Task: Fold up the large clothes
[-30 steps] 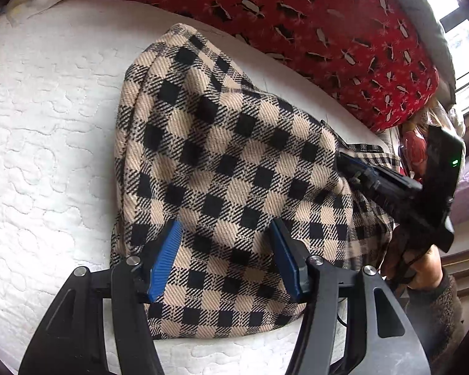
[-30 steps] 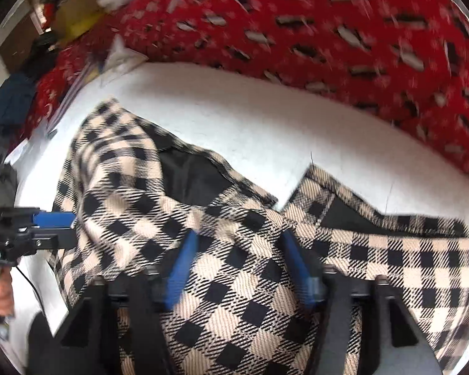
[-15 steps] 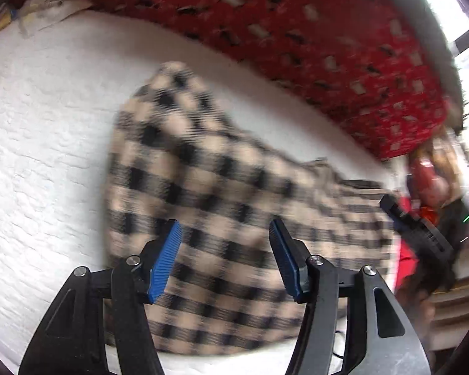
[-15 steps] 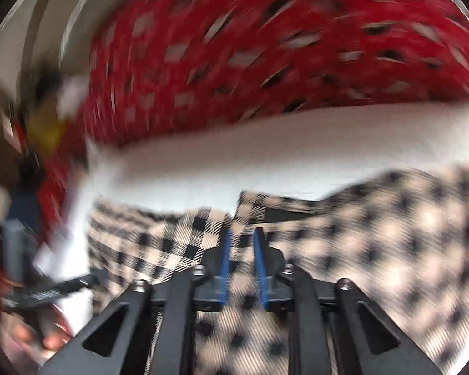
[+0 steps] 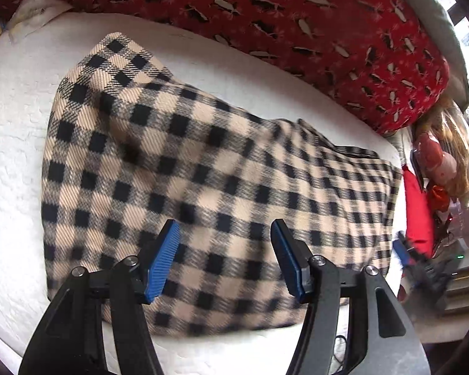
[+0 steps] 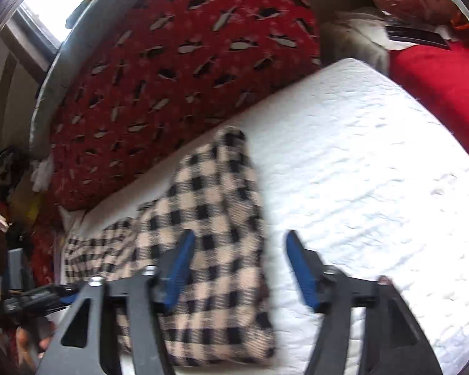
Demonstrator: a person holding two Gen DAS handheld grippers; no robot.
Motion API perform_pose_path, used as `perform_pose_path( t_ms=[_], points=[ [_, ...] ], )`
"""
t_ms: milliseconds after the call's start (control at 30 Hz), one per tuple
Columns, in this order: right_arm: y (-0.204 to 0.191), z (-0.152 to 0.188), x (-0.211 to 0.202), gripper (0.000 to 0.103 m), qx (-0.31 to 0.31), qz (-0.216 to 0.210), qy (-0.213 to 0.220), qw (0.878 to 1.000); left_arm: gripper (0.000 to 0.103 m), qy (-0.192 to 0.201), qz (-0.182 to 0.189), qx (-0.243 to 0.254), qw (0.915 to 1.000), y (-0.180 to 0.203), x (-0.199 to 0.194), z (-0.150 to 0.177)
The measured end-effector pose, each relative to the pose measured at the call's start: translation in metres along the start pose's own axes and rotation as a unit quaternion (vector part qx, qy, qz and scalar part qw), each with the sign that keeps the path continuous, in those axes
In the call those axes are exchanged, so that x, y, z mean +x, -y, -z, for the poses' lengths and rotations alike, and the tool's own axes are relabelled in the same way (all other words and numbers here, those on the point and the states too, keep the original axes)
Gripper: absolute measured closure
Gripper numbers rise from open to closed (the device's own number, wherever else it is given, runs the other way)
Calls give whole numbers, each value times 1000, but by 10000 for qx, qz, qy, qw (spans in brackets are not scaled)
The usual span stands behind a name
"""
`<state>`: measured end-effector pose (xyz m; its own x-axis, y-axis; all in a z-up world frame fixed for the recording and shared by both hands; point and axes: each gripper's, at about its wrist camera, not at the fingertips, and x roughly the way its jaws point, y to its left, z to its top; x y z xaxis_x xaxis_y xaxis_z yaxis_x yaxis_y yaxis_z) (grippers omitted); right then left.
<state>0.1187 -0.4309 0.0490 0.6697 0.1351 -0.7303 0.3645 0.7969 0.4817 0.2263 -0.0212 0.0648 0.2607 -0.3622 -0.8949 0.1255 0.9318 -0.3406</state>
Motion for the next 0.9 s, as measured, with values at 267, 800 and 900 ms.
perform_pose_path(
  t_ms=[267,800,900],
  points=[
    [10,27,0,96,-395,-422,-58,9983,28,-79,-652,238,9976,11,25,12],
    [-64,29,-28,53,-909,-631,629,9919,27,-291,-295,-294,9987,-14,10,34],
    [-94,46,7,49,-1195,-535,123,9913,27,-359,-207,-424,9982,-21,14,40]
  ],
)
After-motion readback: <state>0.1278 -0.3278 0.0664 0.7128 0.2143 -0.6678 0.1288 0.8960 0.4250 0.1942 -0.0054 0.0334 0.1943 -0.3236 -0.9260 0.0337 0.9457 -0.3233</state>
